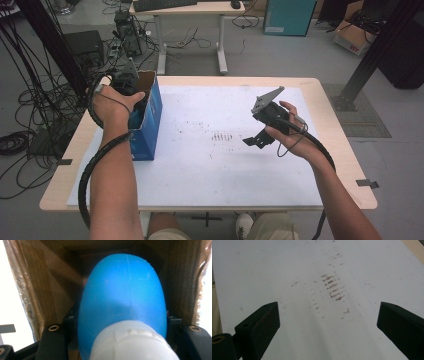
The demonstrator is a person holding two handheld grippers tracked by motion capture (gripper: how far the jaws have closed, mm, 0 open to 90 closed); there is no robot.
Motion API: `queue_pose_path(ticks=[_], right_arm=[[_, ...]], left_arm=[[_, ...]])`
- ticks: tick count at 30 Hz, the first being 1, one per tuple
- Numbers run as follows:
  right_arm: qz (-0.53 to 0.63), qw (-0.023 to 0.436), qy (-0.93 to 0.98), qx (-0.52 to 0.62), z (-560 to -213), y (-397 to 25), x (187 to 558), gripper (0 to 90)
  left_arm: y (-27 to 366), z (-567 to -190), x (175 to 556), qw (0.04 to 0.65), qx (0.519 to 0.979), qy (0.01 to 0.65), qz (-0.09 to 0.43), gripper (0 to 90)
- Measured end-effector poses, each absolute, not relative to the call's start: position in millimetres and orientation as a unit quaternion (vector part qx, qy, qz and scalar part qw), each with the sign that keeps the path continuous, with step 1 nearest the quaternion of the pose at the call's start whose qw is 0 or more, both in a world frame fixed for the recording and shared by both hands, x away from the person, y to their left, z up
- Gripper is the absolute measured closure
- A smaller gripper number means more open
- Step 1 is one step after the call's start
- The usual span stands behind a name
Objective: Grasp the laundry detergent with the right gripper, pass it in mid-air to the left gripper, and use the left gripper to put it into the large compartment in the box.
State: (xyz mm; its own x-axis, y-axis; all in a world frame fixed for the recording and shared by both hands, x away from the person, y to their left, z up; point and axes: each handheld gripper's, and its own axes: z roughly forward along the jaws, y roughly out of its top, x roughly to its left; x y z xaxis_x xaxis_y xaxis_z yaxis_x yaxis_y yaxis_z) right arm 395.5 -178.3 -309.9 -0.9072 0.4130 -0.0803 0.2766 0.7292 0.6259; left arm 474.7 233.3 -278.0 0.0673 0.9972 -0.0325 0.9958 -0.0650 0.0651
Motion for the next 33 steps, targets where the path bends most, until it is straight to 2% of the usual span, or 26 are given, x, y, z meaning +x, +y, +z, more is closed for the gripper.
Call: queue_pose_path(ticks=[33], right_arm=[[0.309, 0.112, 0.927, 0.181, -308.7, -173.2, 393.9, 4.6]], left_arm=[[236.3, -279.0, 473.3, 0.042, 0.729, 0.684, 0.009, 36.8]])
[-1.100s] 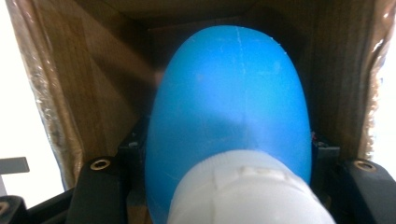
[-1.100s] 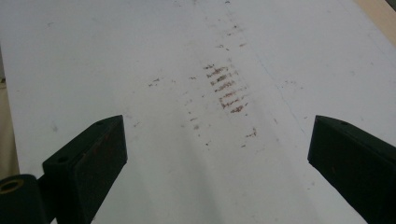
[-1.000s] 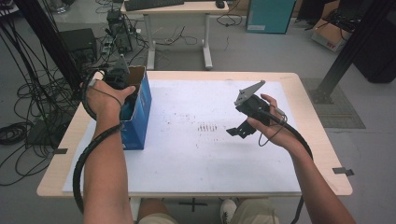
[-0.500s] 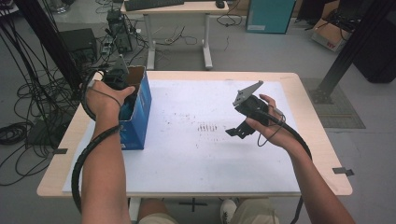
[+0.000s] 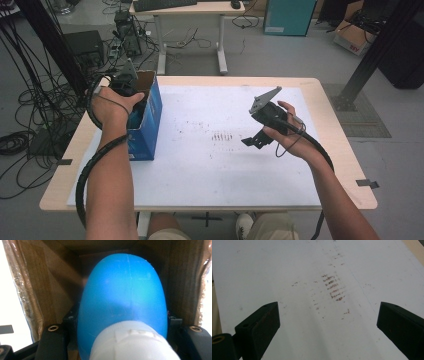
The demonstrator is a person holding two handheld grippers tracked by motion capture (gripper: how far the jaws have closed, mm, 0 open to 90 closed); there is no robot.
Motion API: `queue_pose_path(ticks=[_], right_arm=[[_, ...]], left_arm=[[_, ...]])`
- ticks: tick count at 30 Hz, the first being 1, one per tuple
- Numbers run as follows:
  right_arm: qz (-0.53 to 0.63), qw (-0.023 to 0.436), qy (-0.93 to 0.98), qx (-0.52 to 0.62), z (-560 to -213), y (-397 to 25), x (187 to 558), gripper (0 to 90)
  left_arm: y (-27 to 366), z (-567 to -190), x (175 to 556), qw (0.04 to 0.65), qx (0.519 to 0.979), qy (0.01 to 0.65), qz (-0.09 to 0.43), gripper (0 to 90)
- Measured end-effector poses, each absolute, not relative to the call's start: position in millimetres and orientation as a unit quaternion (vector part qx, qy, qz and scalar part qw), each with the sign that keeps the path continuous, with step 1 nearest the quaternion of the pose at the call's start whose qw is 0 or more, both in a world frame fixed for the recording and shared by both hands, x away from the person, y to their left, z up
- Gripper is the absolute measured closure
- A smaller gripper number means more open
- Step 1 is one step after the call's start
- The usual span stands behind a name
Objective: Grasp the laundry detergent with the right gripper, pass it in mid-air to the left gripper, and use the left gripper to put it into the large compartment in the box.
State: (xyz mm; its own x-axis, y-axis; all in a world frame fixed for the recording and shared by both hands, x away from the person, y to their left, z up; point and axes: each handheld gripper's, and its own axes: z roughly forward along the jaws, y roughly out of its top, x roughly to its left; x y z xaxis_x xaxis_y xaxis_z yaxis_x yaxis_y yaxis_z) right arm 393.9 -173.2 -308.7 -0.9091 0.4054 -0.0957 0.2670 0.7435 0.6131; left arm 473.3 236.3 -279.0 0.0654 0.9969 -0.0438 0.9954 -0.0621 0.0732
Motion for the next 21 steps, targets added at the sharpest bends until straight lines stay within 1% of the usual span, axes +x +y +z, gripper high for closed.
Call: queue_pose_path(ticks=[21], right_arm=[[0.304, 0.113, 0.929, 0.176, -308.9, -170.6, 393.7, 4.6]], left_arm=[[236.3, -279.0, 473.1, 0.042, 0.729, 0.683, 0.010, 36.8]])
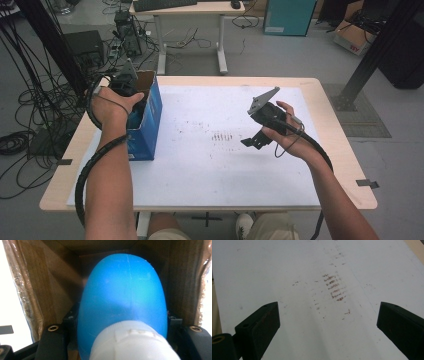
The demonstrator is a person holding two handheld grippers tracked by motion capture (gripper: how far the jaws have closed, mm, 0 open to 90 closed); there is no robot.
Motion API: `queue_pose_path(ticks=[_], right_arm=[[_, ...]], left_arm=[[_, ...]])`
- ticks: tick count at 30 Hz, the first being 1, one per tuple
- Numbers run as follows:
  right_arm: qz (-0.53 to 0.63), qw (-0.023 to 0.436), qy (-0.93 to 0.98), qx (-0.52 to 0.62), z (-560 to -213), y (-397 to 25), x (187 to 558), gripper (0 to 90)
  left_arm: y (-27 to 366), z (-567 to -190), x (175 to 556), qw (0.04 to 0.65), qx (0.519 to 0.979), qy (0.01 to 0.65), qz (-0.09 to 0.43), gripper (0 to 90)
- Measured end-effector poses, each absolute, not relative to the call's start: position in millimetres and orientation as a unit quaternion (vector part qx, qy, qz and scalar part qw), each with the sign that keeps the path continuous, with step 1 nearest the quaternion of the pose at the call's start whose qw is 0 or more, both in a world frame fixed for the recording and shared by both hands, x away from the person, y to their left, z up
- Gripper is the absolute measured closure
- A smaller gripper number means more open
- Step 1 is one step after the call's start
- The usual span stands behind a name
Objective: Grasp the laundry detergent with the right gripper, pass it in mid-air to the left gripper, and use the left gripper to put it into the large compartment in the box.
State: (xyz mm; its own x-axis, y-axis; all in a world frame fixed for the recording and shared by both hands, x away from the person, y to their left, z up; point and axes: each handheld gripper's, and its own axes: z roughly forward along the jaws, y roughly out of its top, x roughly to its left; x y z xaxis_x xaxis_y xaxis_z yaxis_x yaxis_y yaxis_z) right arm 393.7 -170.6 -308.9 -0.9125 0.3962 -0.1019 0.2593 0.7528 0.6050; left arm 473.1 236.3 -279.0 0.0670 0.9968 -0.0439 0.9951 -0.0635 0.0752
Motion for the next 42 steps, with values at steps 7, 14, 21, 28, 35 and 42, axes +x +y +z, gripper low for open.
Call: queue_pose_path(ticks=[7, 14, 21, 28, 35, 42], right_arm=[[0.304, 0.113, 0.929, 0.178, -308.3, -172.0, 393.3, 4.6], [0.303, 0.112, 0.929, 0.182, -307.9, -172.9, 393.2, 4.6], [0.302, 0.112, 0.930, 0.179, -307.9, -172.7, 393.1, 4.6], [0.301, 0.113, 0.929, 0.181, -307.2, -171.9, 392.6, 4.6], [0.299, 0.113, 0.930, 0.179, -307.1, -171.4, 392.5, 4.6], [0.299, 0.114, 0.931, 0.177, -306.1, -171.2, 391.9, 4.6]], left_arm=[[235.8, -279.2, 472.8, 0.043, 0.728, 0.684, 0.012, 36.7], [235.9, -279.3, 472.7, 0.043, 0.728, 0.684, 0.012, 36.7], [236.7, -279.7, 472.6, 0.045, 0.729, 0.683, 0.011, 36.5], [236.6, -279.7, 472.8, 0.045, 0.730, 0.682, 0.011, 36.5], [236.2, -279.9, 472.7, 0.045, 0.731, 0.681, 0.012, 36.4], [235.9, -279.8, 472.4, 0.045, 0.731, 0.681, 0.013, 36.4]])
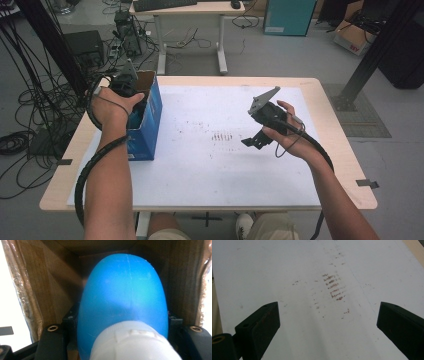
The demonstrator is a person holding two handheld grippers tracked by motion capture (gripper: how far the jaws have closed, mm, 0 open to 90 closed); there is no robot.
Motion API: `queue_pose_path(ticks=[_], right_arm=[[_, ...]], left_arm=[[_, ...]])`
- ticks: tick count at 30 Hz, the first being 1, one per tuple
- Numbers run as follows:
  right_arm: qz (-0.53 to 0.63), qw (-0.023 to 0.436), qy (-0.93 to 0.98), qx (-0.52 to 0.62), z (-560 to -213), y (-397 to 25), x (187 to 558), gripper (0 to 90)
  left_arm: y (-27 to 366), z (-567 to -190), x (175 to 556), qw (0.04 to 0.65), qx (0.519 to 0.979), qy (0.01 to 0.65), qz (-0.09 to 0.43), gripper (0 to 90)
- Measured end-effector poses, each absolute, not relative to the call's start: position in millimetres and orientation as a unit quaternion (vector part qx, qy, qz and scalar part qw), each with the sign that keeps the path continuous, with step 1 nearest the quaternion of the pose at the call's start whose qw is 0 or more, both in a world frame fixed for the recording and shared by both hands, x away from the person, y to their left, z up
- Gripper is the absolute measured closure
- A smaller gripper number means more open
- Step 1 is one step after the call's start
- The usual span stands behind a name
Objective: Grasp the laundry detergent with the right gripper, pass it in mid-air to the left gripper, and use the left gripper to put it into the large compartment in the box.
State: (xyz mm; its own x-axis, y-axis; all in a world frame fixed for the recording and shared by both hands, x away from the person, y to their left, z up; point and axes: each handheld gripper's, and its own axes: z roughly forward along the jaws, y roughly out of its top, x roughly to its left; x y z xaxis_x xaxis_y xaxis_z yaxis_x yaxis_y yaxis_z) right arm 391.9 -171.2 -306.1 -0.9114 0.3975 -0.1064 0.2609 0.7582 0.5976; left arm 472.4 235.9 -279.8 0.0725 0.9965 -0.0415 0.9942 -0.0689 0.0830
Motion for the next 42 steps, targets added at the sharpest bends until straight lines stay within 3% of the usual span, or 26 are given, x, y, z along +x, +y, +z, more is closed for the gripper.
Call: queue_pose_path(ticks=[19, 42], right_arm=[[0.298, 0.115, 0.932, 0.170, -305.4, -168.5, 392.5, 4.7], [0.305, 0.119, 0.928, 0.177, -301.6, -169.1, 393.6, 4.7]], left_arm=[[236.3, -278.3, 471.4, 0.043, 0.732, 0.680, 0.017, 34.2], [225.6, -244.0, 462.2, 0.041, 0.747, 0.662, 0.045, 30.3]])
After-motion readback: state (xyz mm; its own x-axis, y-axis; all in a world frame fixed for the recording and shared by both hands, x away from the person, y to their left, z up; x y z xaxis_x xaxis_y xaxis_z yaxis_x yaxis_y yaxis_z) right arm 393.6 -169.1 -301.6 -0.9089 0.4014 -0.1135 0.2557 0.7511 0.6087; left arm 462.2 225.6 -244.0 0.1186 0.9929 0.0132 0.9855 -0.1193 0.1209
